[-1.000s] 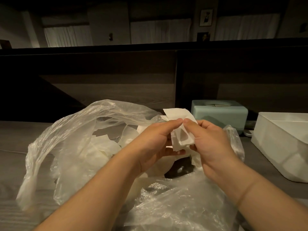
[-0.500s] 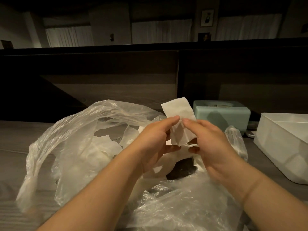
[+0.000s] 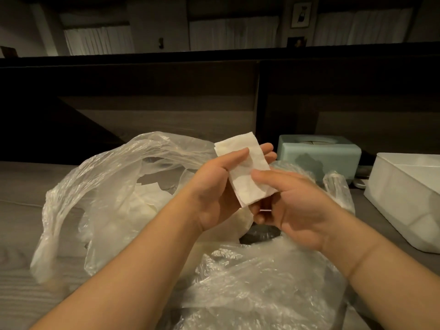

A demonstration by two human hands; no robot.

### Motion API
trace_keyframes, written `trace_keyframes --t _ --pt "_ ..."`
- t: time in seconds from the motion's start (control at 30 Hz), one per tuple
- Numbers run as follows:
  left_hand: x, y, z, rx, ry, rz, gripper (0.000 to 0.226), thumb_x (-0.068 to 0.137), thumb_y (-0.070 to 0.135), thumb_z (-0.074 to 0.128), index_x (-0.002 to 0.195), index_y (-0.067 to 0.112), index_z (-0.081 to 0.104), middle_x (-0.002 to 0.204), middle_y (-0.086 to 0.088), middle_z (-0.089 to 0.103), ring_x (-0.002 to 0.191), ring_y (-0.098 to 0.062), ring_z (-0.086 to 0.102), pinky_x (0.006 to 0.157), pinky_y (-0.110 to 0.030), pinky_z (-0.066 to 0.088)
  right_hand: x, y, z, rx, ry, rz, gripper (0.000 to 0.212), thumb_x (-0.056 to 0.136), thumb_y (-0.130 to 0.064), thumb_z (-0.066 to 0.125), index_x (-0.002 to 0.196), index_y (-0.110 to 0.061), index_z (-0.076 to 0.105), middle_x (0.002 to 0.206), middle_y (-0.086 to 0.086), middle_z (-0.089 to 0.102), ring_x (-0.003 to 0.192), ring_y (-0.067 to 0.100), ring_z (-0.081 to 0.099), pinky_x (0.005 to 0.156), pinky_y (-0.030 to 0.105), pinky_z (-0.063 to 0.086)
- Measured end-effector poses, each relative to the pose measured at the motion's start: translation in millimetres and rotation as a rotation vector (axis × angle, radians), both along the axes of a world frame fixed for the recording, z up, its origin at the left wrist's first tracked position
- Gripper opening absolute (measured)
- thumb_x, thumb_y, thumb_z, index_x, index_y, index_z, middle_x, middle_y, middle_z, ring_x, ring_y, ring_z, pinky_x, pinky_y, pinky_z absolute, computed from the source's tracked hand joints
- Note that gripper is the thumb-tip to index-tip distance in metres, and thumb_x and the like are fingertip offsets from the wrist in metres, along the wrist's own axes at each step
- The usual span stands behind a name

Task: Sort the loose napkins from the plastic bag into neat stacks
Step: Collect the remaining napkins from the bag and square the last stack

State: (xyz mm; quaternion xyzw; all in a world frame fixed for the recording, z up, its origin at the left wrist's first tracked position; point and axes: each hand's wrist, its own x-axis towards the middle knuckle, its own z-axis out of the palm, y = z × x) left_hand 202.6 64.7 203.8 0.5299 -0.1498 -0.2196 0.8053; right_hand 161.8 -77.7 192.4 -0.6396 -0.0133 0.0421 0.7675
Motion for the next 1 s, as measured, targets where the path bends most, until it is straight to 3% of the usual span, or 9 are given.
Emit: trace_keyframes --t 0.1,0.2,0.33,0.47,0.53,0.63,0.73,0.87,1.0 --pt "3 4 2 -0.078 0.077 0.072 0.042 0.109 0.030 0.036 0.134 0.011 0.064 0.126 -0.009 0.073 0.124 -0.026 0.066 0.095 -0.039 0.055 2 4 -2 -0.076 -0.011 -0.065 0.034 0.103 -0.042 0.053 0.106 -0.012 0.070 0.075 0.007 0.064 0.063 0.020 0.057 0.060 0.035 0.047" --pt "7 10 4 -0.180 0.123 0.124 0.041 0.109 0.030 0.037 0.133 0.009 0.063 0.123 -0.014 0.073 0.123 -0.031 0.066 0.109 -0.047 0.048 6 5 -8 -0.147 -0.015 -0.168 0.021 0.102 -0.022 0.051 0.100 -0.008 0.066 0.070 0.008 0.063 0.061 0.023 0.055 0.056 0.036 0.047" --pt "10 16 5 -0.337 0.192 0.149 0.040 0.106 0.030 0.043 0.129 0.005 0.065 0.121 -0.016 0.074 0.118 -0.039 0.068 0.111 -0.053 0.046 3 8 -18 -0.821 -0.106 -0.060 0.014 0.095 -0.034 0.063 0.092 -0.023 0.070 0.076 -0.006 0.075 0.066 0.010 0.070 0.069 0.033 0.060" --pt "11 19 5 -0.411 0.211 0.151 0.042 0.106 0.031 0.044 0.130 0.004 0.065 0.123 -0.019 0.072 0.114 -0.040 0.069 0.111 -0.052 0.045 -7 20 -18 -1.104 -0.169 0.001 0.043 0.083 -0.065 0.068 0.075 -0.023 0.073 0.067 -0.014 0.072 0.066 -0.003 0.064 0.062 0.023 0.052" --pt "11 18 5 -0.408 0.205 0.149 0.042 0.106 0.031 0.043 0.129 0.003 0.064 0.123 -0.020 0.072 0.114 -0.041 0.070 0.109 -0.052 0.047 -6 23 -20 -1.139 -0.157 0.019 0.051 0.077 -0.071 0.070 0.071 -0.021 0.073 0.066 -0.013 0.070 0.066 0.001 0.064 0.064 0.027 0.053" --pt "10 16 3 -0.395 0.209 0.163 0.041 0.105 0.033 0.046 0.127 0.003 0.065 0.121 -0.019 0.073 0.109 -0.040 0.072 0.104 -0.055 0.051 -6 29 -18 -1.095 -0.080 0.060 0.054 0.069 -0.077 0.073 0.076 -0.023 0.076 0.069 -0.017 0.072 0.077 0.005 0.065 0.091 0.043 0.052" --pt "11 16 2 -0.375 0.211 0.180 0.043 0.103 0.035 0.048 0.127 0.004 0.065 0.119 -0.018 0.074 0.102 -0.038 0.074 0.102 -0.055 0.052 -5 33 -20 -1.028 -0.061 0.065 0.040 0.067 -0.069 0.078 0.079 -0.030 0.078 0.073 -0.018 0.073 0.087 0.009 0.066 0.101 0.051 0.045" --pt "12 17 2 -0.341 0.207 0.180 0.045 0.102 0.038 0.049 0.129 0.006 0.066 0.119 -0.015 0.074 0.100 -0.035 0.075 0.099 -0.053 0.054 -1 34 -24 -1.012 -0.076 0.076 0.021 0.071 -0.047 0.077 0.074 -0.026 0.076 0.069 -0.010 0.072 0.082 0.015 0.066 0.097 0.050 0.047" --pt "12 18 3 -0.334 0.207 0.182 0.048 0.099 0.040 0.050 0.131 0.006 0.066 0.117 -0.013 0.074 0.104 -0.034 0.072 0.099 -0.051 0.054 -2 23 -16 -0.785 -0.036 -0.002 0.014 0.079 -0.023 0.067 0.071 -0.013 0.064 0.060 -0.010 0.060 0.060 0.012 0.052 0.064 0.030 0.044"
